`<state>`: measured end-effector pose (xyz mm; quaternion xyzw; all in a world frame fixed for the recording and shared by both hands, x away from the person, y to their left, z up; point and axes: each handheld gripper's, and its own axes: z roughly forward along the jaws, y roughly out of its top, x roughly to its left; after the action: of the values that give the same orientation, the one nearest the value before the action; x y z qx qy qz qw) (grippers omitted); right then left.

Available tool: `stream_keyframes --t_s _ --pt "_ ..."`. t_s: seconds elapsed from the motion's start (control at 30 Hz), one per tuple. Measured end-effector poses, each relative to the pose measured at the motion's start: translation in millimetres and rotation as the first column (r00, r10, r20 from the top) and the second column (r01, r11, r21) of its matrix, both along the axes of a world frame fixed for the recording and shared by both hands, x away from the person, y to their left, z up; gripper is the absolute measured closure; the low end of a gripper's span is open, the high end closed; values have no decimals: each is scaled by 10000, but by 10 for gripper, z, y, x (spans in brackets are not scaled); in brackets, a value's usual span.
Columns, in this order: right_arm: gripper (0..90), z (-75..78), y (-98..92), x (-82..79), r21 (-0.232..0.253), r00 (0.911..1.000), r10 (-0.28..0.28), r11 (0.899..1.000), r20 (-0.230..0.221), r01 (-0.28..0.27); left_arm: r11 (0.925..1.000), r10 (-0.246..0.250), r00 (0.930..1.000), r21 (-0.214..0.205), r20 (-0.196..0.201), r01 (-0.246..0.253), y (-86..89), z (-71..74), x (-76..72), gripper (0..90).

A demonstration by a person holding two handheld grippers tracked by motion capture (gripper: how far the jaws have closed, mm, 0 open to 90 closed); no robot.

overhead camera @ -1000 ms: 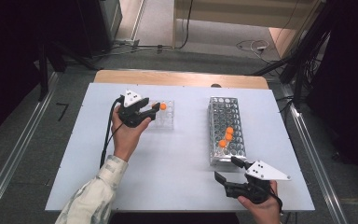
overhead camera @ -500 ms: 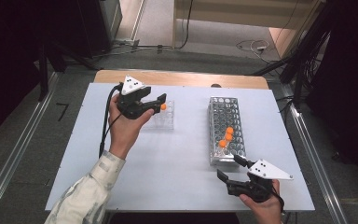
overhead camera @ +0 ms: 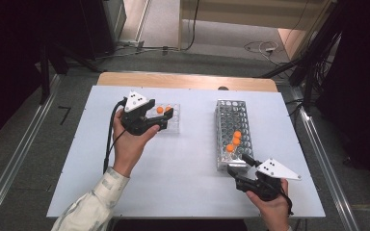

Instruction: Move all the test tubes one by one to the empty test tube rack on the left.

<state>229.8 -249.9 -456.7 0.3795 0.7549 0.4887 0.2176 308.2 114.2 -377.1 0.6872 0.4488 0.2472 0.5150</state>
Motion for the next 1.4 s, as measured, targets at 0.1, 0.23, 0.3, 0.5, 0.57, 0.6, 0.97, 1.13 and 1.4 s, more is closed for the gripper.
stream_keyframes --t_s 0.1,0.23,0.3,0.5,0.57,0.6,0.97,1.13,1.4 --pt "377 -5 22 38 -3 10000 -4 10000 -42 4 9999 -90 9999 -89 -82 89 -3 -51 -48 279" --pt "416 -16 60 91 -33 9999 95 9999 -107 -96 9998 -170 9998 -142 -102 168 -12 -103 -115 277" --pt "439 -20 76 117 -6 9998 120 9999 -125 -121 9998 -173 9998 -87 -83 173 -17 -124 -146 272" --pt "463 -17 139 161 -47 9998 201 9998 -96 -201 9996 -222 9997 -154 -130 220 -22 -204 -222 256" --pt "466 -20 155 172 -50 9997 209 9998 -113 -209 9994 -258 9995 -224 -174 254 -18 -236 -245 256" --pt "467 -22 159 175 -41 9997 207 9998 -128 -208 9994 -294 9994 -213 -195 290 -14 -252 -258 256" --pt "510 -36 178 215 -142 9997 204 9997 -105 -205 9991 -324 9988 -268 -376 314 31 -374 -348 255" --pt "558 -47 192 248 -195 9999 77 9998 -141 -79 9990 -356 9987 -277 -367 346 27 -368 -374 254" --pt "654 -65 211 299 -234 9998 53 9997 -197 -58 9987 -439 9985 -266 -336 430 9 -344 -422 248"
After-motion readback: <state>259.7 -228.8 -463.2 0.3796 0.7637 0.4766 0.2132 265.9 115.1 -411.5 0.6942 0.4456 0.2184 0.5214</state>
